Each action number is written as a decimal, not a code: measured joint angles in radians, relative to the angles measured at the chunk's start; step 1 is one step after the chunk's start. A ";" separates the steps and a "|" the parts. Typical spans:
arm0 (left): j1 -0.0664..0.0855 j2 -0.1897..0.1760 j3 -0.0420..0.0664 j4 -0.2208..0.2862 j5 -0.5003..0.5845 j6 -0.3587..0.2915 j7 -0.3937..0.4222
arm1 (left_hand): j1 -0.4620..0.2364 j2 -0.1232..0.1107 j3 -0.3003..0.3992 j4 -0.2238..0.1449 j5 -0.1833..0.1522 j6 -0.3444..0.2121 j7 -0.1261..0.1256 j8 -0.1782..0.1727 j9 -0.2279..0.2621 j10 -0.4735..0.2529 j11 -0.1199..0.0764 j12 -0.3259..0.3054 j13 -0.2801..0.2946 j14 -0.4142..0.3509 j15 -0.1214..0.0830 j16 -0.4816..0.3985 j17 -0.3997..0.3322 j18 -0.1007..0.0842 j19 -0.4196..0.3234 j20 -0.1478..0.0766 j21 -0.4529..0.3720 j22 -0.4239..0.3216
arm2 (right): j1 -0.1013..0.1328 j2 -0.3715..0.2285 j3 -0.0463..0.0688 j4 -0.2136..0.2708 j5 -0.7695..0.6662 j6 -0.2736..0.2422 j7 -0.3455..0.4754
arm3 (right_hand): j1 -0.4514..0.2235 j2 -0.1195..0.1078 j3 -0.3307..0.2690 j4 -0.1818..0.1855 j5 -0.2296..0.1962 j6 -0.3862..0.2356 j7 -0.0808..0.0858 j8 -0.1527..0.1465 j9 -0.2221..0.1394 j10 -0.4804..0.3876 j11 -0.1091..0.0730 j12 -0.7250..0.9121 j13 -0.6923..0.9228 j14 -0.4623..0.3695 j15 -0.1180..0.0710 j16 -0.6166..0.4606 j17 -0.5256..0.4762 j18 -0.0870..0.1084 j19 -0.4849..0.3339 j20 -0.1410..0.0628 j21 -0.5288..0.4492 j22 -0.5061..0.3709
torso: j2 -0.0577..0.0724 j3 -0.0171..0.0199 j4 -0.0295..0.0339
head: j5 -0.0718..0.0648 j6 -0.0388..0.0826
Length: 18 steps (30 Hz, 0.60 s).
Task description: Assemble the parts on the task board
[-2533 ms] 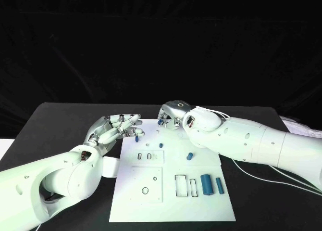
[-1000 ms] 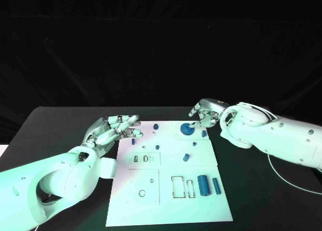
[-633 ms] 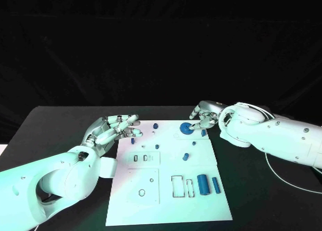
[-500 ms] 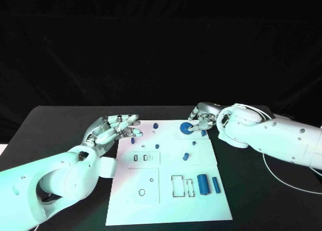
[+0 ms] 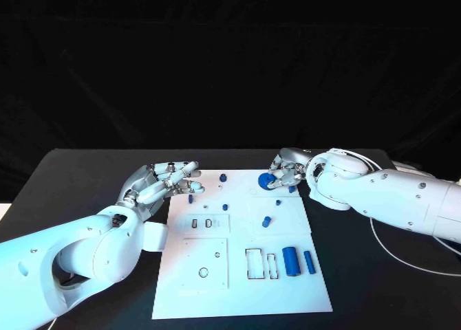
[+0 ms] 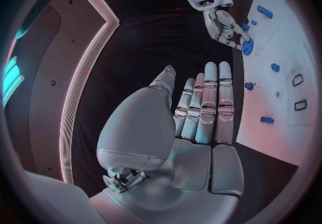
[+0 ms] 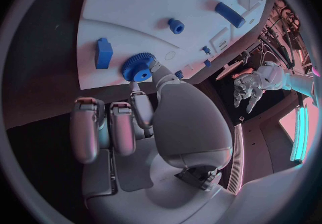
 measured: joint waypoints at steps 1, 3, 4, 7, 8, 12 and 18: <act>0.000 0.000 0.000 0.000 0.000 0.000 0.000 | 0.000 0.000 0.000 0.000 0.000 0.000 0.000 0.000 0.000 0.000 0.000 0.000 0.000 0.000 0.000 0.000 0.000 0.000 0.000 0.000 0.000 0.000 | 0.000 0.002 0.000 -0.002 0.000 0.000 -0.001 | 0.000 0.000 0.000 0.000 0.000 0.002 0.002 0.000 0.000 0.002 0.000 0.003 0.002 0.000 0.000 0.000 0.000 0.000 0.000 0.000 0.000 0.000 | 0.000 0.0000 0.0000 | 0.000 0.000; 0.000 0.000 0.000 0.000 0.000 0.000 0.000 | 0.000 0.000 0.000 0.000 0.000 0.000 0.000 0.000 0.000 0.000 0.000 0.000 0.000 0.000 0.000 0.000 0.000 0.000 0.000 0.000 0.000 0.000 | -0.001 0.004 0.000 -0.004 -0.001 0.000 -0.001 | 0.000 0.000 0.000 0.000 0.000 0.004 0.004 0.000 0.000 0.002 0.000 0.009 0.006 0.000 0.000 0.000 0.000 0.000 0.000 0.000 0.000 0.000 | 0.000 0.0000 -0.0003 | 0.000 -0.001; 0.000 0.000 0.000 0.000 0.000 0.001 0.000 | 0.000 0.000 0.000 0.000 0.000 0.000 0.000 0.000 0.000 0.000 0.000 0.000 0.000 0.000 0.000 0.000 0.000 0.000 0.000 0.000 0.000 0.000 | -0.001 0.007 0.000 -0.006 -0.001 0.000 -0.001 | 0.005 0.005 0.000 0.000 0.000 0.005 0.002 0.004 0.000 0.005 -0.001 0.018 0.014 0.000 0.000 0.000 0.000 0.000 0.002 0.002 0.000 0.000 | 0.000 0.0001 -0.0004 | 0.000 -0.001; 0.000 0.000 0.000 0.000 0.000 0.001 -0.001 | 0.000 0.000 0.000 0.000 0.000 0.000 0.000 0.000 0.000 0.000 0.000 0.000 0.000 0.000 0.000 0.000 0.000 0.000 0.000 0.000 0.000 0.000 | -0.001 0.012 0.001 -0.008 -0.003 0.000 -0.002 | 0.005 0.005 0.000 0.000 0.000 0.010 0.001 0.008 0.002 0.012 -0.001 0.030 0.017 0.000 0.000 0.000 0.000 0.000 0.004 0.004 0.000 0.000 | 0.000 0.0003 -0.0003 | 0.000 -0.003; 0.000 0.000 0.000 0.000 0.000 0.001 -0.001 | 0.000 0.000 0.000 0.000 0.000 0.000 0.000 0.000 0.000 0.000 0.000 0.000 0.000 0.000 0.000 0.000 0.000 0.000 0.000 0.000 0.000 0.000 | -0.002 0.014 0.001 -0.009 -0.004 0.000 -0.002 | 0.005 0.005 0.000 0.000 0.000 0.011 0.003 0.008 0.002 0.012 -0.001 0.031 0.017 0.000 0.000 0.000 0.000 0.000 0.004 0.004 0.000 0.000 | 0.000 0.0004 -0.0002 | 0.000 -0.003; 0.000 0.000 0.000 0.000 0.000 0.002 -0.001 | 0.000 0.000 0.000 0.000 0.000 0.000 0.000 0.000 0.000 0.000 0.000 0.000 0.000 0.000 0.000 0.000 0.000 0.000 0.000 0.000 0.000 0.000 | -0.004 0.020 0.002 -0.011 -0.011 -0.003 -0.003 | 0.005 0.005 -0.002 -0.003 0.000 0.016 -0.002 0.008 0.002 0.021 -0.003 0.047 0.017 0.000 0.000 0.000 0.000 0.000 0.003 0.004 0.004 0.000 | 0.000 0.0007 0.0002 | 0.000 -0.005; 0.000 0.000 0.000 -0.001 0.001 0.004 -0.003 | 0.000 0.000 0.000 0.000 0.000 0.000 0.000 0.000 0.000 0.000 0.000 0.000 0.000 0.000 0.000 0.000 0.000 0.000 0.000 0.000 0.000 0.000 | -0.006 0.026 0.004 -0.015 -0.028 -0.010 -0.014 | 0.005 0.006 -0.002 -0.003 0.004 0.036 -0.003 0.013 0.004 0.029 -0.005 0.069 0.017 0.000 0.000 0.003 0.000 -0.015 0.003 0.004 0.015 0.000 | 0.000 0.0007 0.0004 | 0.002 -0.007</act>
